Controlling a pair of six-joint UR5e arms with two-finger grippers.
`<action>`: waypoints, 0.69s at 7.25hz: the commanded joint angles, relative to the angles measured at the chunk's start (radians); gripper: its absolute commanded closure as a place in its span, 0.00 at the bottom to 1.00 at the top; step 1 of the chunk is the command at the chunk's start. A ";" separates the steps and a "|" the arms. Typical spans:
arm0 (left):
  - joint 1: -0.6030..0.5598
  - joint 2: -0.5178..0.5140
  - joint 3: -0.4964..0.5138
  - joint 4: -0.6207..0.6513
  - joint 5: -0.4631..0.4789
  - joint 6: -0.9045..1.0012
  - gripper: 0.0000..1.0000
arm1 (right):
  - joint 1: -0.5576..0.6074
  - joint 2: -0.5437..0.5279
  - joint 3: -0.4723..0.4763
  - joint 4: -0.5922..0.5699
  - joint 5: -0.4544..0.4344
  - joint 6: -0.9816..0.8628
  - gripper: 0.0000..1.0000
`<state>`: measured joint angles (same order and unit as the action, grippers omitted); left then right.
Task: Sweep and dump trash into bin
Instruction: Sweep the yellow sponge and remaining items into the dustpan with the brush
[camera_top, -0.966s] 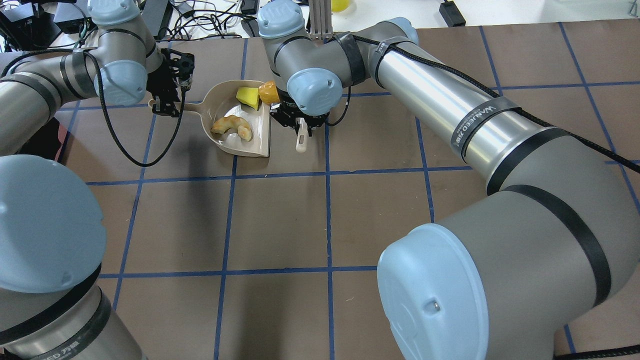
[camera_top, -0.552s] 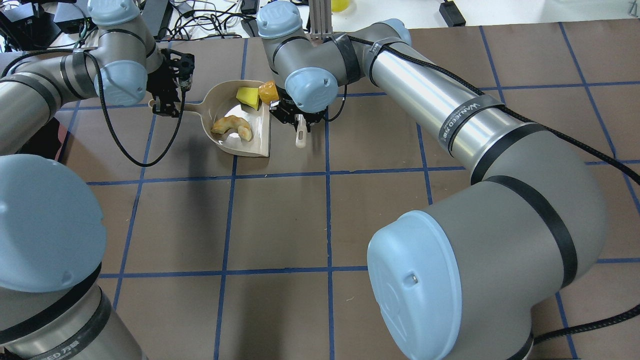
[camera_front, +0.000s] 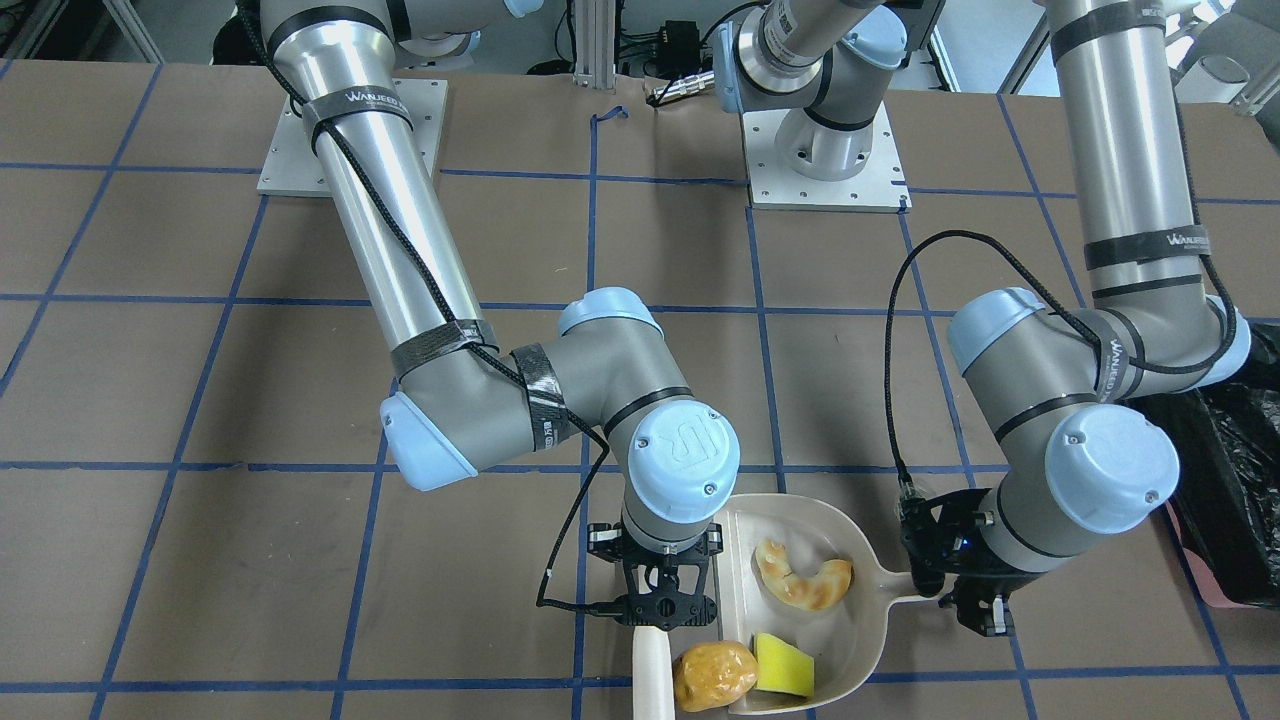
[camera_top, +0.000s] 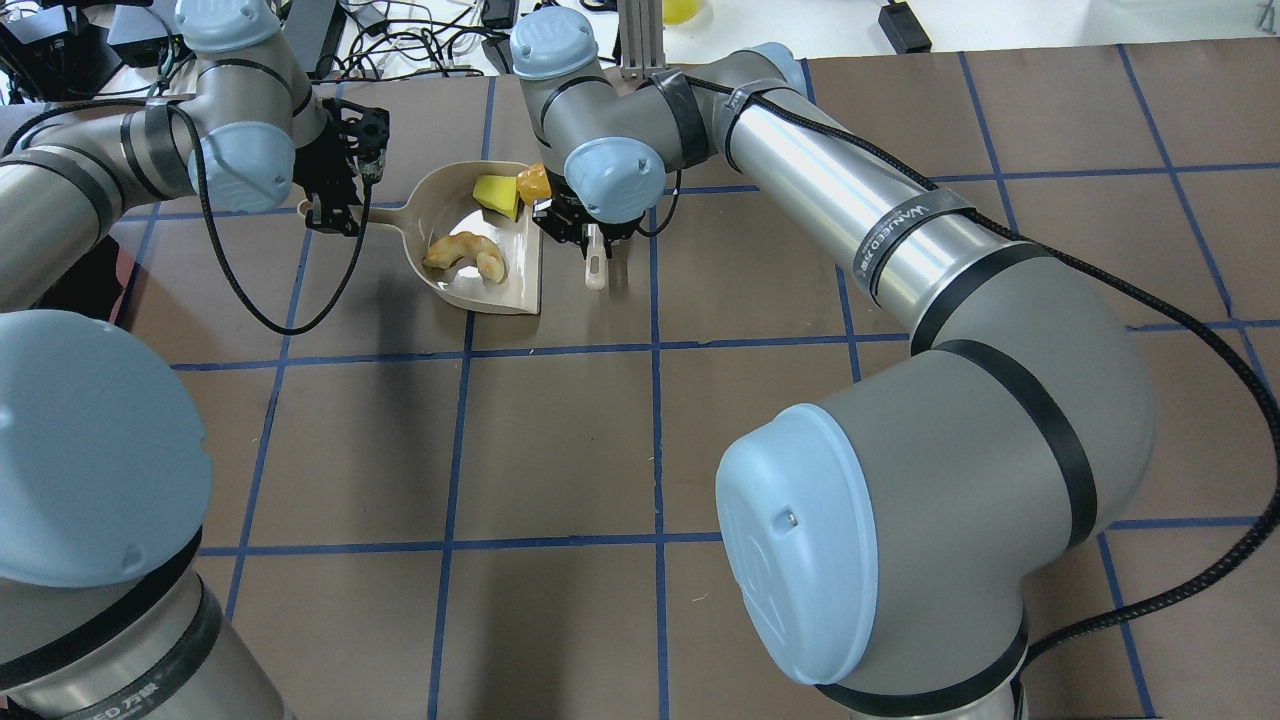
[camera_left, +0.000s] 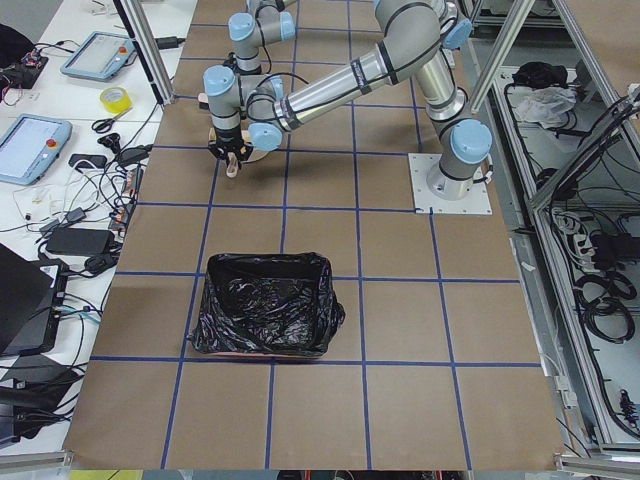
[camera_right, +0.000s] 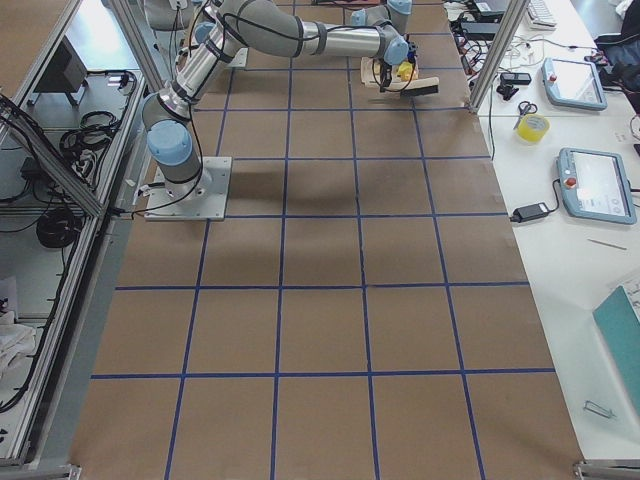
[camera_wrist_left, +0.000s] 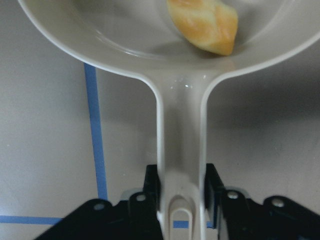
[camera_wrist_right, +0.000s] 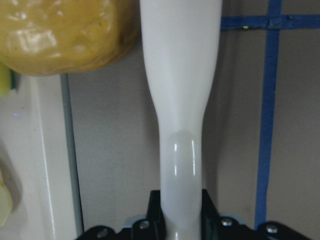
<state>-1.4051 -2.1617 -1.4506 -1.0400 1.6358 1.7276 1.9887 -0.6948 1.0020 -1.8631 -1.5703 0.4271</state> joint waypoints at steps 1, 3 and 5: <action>0.000 0.002 -0.004 0.000 -0.002 0.001 1.00 | 0.015 0.012 -0.014 -0.005 0.048 0.013 1.00; 0.000 0.000 -0.005 0.000 -0.004 0.000 1.00 | 0.057 0.012 -0.014 -0.005 0.088 0.076 1.00; 0.000 0.000 -0.005 0.000 -0.005 0.000 1.00 | 0.099 0.006 -0.014 -0.004 0.095 0.134 1.00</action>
<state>-1.4051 -2.1613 -1.4554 -1.0400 1.6314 1.7275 2.0614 -0.6860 0.9880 -1.8681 -1.4827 0.5225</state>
